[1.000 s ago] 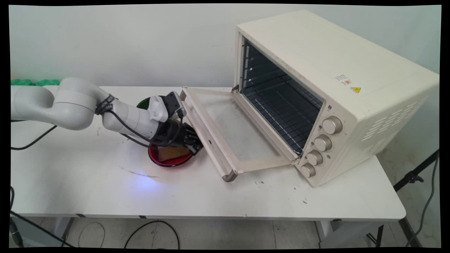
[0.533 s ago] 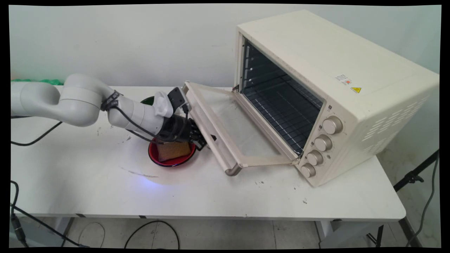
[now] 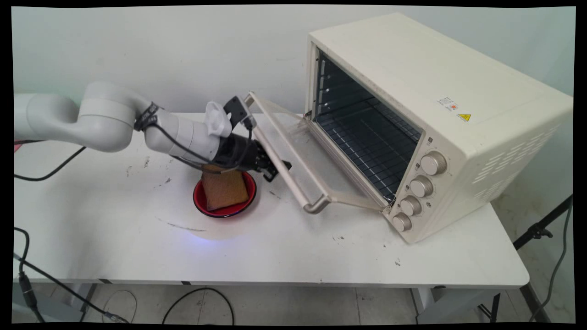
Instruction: Close the oven
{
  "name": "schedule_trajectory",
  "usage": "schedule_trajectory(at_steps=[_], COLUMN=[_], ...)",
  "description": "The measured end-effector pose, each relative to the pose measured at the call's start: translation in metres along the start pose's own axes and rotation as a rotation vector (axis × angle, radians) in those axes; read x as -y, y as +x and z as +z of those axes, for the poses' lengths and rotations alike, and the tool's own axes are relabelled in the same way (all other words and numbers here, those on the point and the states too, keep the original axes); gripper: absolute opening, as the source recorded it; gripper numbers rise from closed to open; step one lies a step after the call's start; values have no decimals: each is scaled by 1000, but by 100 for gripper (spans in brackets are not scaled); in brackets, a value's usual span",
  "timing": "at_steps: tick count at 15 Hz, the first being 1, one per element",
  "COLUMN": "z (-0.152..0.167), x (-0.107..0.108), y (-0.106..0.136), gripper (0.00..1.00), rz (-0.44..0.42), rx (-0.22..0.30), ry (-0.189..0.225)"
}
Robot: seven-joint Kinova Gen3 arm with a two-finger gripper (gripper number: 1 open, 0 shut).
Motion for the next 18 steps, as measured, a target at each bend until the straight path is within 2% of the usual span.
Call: schedule_trajectory(at_steps=[11, 18], z=[0, 0], x=[3, 5], y=[65, 97], gripper=[0, 0], rz=[-12, -16], rx=[-100, -151], ry=[18, 24])
